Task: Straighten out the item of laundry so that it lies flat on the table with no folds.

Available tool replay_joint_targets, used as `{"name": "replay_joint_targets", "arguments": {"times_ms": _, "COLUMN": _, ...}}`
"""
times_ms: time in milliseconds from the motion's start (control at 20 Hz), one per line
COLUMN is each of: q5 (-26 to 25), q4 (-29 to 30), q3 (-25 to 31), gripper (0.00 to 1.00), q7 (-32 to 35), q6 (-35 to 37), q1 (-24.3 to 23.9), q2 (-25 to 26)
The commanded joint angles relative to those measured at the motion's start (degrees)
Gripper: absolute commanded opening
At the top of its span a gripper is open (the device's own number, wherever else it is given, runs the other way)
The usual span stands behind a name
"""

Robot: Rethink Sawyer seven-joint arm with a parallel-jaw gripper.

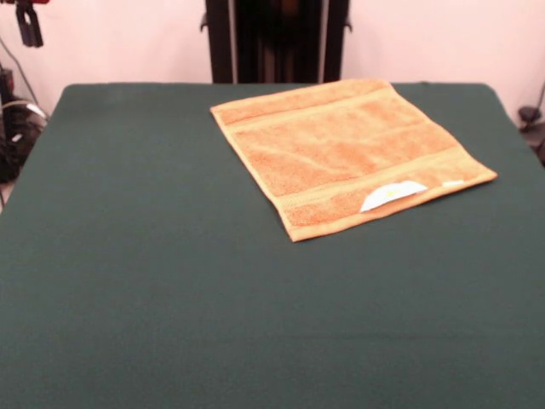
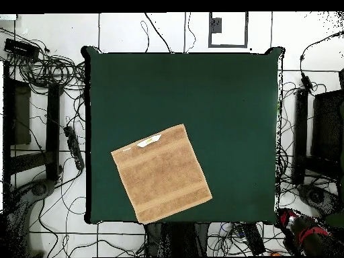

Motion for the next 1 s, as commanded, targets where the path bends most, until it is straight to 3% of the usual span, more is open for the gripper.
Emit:
{"name": "replay_joint_targets", "arguments": {"times_ms": 50, "q5": -3.99, "q4": -1.94, "q3": 6.27, "gripper": 0.0, "q7": -20.31, "q6": 6.1, "q1": 1.94, "q2": 0.95}}
{"name": "replay_joint_targets", "arguments": {"times_ms": 1000, "q5": -6.01, "q4": -1.12, "q3": 8.82, "gripper": 0.0, "q7": -22.44, "q6": 6.26, "q1": -2.01, "q2": 2.23}}
